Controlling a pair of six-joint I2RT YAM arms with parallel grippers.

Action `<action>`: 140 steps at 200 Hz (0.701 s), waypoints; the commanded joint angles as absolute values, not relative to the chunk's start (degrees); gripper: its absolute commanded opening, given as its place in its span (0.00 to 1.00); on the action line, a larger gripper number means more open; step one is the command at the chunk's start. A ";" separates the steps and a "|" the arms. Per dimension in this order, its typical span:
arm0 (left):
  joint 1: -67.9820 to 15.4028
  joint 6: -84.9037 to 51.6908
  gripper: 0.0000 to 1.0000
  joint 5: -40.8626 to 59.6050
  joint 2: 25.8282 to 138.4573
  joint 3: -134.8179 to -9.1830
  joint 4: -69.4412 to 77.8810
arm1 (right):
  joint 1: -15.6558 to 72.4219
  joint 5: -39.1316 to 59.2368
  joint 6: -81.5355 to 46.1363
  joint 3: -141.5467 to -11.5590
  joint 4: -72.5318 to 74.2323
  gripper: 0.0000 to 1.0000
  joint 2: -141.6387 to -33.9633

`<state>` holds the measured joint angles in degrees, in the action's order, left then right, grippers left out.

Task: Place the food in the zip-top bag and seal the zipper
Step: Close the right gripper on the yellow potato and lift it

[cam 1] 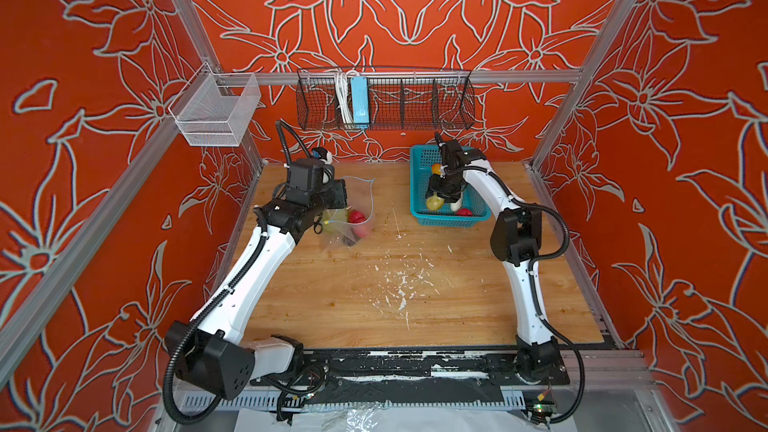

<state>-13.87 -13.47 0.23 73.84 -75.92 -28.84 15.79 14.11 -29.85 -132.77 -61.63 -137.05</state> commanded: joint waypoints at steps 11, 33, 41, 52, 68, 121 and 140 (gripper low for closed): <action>-13.62 -13.44 0.00 0.66 72.52 -74.90 -27.60 | 15.36 13.88 -31.08 -131.12 -61.22 0.44 -132.53; -13.62 -13.39 0.00 0.79 72.55 -74.88 -27.51 | 15.23 14.15 -31.54 -131.01 -59.41 0.44 -131.75; -13.62 -13.36 0.00 0.79 72.60 -74.88 -27.51 | 15.21 14.31 -31.64 -131.83 -59.72 0.44 -131.84; -13.60 -13.46 0.00 0.88 72.70 -74.88 -27.57 | 15.25 14.39 -31.68 -132.89 -60.07 0.44 -131.93; -13.62 -13.49 0.00 0.88 72.79 -74.88 -27.57 | 15.25 15.04 -31.99 -133.68 -60.08 0.44 -131.62; -13.62 -13.60 0.00 0.79 72.78 -74.79 -27.51 | 15.16 16.40 -33.02 -133.49 -58.61 0.44 -130.07; -13.62 -13.68 0.00 0.79 72.74 -74.80 -27.41 | 15.20 17.48 -33.64 -132.44 -57.22 0.43 -128.50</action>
<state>-13.87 -13.47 0.34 73.80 -74.98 -28.16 15.66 15.57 -31.99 -132.16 -59.07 -133.29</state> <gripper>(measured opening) 0.047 0.610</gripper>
